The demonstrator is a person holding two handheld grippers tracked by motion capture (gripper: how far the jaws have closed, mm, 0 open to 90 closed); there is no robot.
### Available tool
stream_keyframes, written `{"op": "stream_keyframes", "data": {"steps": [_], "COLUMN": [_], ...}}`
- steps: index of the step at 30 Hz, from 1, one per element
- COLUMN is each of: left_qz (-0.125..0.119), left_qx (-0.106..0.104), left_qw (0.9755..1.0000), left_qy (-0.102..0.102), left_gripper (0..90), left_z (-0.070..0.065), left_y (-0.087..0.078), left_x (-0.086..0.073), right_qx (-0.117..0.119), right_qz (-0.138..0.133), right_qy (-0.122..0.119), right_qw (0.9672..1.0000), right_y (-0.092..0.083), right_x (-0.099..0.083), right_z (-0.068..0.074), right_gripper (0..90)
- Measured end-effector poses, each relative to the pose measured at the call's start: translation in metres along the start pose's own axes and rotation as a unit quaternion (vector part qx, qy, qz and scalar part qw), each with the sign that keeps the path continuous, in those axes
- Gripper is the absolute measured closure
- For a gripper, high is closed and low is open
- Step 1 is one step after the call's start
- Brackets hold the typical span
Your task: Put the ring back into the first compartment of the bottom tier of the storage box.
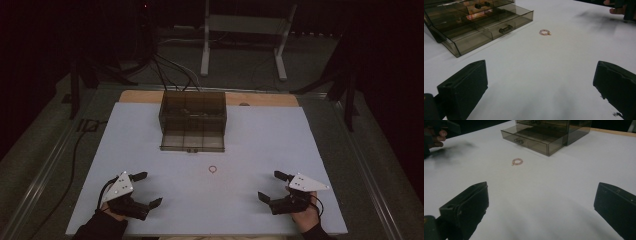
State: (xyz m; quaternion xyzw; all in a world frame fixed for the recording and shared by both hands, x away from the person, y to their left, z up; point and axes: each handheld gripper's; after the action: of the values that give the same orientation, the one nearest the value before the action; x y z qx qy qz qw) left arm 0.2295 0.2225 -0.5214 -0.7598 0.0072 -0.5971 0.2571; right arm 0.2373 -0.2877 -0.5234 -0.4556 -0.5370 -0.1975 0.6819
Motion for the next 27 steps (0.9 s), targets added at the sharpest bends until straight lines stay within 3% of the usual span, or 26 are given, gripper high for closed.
{"op": "stream_keyframes", "data": {"steps": [13,27], "left_qz": [0.011,0.029], "left_qx": [-0.009,-0.043], "left_qw": [0.9999,0.9986], "left_qy": [0.002,0.012], "left_gripper": [0.6,0.7], "left_z": [-0.001,-0.010], "left_y": [0.002,0.011], "left_x": [0.001,0.008], "right_qx": [-0.006,-0.010], "right_qz": [0.003,0.003], "right_qy": [-0.004,-0.005], "right_qw": [1.0000,0.9999], "right_y": [-0.001,-0.001], "right_x": [-0.001,0.000], "right_z": [-0.001,0.000], "right_gripper": [0.0,0.0]}}
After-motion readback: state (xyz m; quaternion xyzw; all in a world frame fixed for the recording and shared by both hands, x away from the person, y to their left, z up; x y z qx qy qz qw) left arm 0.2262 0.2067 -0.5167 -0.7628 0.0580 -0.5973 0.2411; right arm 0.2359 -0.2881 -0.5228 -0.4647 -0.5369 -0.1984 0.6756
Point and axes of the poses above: each handheld gripper's, and its own axes: y roughly forward along the jaws, x roughly out of its top, z roughly to its left, and after that the axes turned 15 degrees about -x, right-handed
